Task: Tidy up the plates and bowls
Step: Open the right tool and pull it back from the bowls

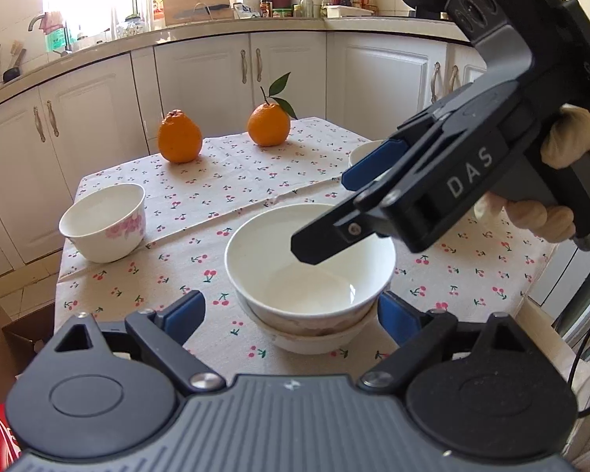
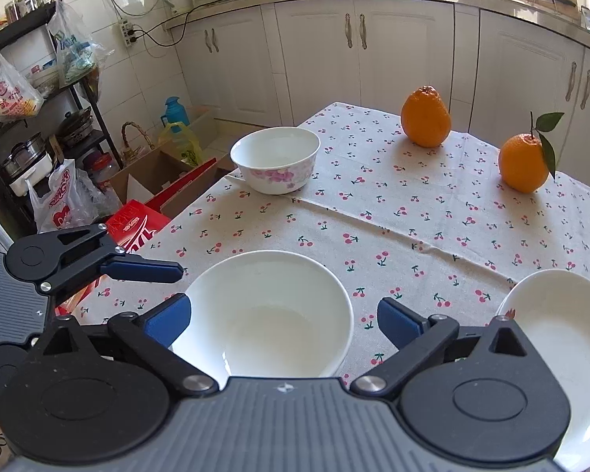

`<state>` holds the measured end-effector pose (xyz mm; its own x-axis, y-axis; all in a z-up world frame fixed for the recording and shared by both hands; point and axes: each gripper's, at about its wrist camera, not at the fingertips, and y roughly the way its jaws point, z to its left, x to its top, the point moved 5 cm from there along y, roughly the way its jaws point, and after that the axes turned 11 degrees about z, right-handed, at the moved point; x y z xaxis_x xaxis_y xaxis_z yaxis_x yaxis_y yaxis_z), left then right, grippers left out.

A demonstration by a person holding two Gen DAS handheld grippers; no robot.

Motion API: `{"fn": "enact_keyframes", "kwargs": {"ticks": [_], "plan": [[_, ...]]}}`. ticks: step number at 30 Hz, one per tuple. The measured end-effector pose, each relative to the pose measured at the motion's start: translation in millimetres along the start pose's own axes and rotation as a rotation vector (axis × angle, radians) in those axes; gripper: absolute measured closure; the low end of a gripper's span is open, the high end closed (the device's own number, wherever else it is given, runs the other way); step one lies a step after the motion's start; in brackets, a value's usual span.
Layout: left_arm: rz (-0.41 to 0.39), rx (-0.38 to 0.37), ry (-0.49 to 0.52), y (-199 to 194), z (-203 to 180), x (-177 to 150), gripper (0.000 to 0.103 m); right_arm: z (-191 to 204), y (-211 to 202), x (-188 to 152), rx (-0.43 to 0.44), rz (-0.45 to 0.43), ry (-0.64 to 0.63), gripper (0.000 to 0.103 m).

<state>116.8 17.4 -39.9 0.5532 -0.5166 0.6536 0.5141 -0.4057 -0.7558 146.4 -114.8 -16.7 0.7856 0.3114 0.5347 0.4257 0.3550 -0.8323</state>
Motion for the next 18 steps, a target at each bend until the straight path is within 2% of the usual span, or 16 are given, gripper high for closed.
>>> {"fn": "enact_keyframes", "kwargs": {"ticks": [4,11,18], "plan": [[-0.019,0.04,-0.011,-10,18,-6,0.007,4,-1,12,0.001,-0.008,-0.034,0.0],[-0.065,0.125,-0.074,-19,62,-3,0.006,9,6,51,-0.003,-0.008,-0.126,0.0],[-0.106,0.21,-0.146,2,108,14,0.006,10,23,101,-0.006,0.005,-0.215,0.0]]}}
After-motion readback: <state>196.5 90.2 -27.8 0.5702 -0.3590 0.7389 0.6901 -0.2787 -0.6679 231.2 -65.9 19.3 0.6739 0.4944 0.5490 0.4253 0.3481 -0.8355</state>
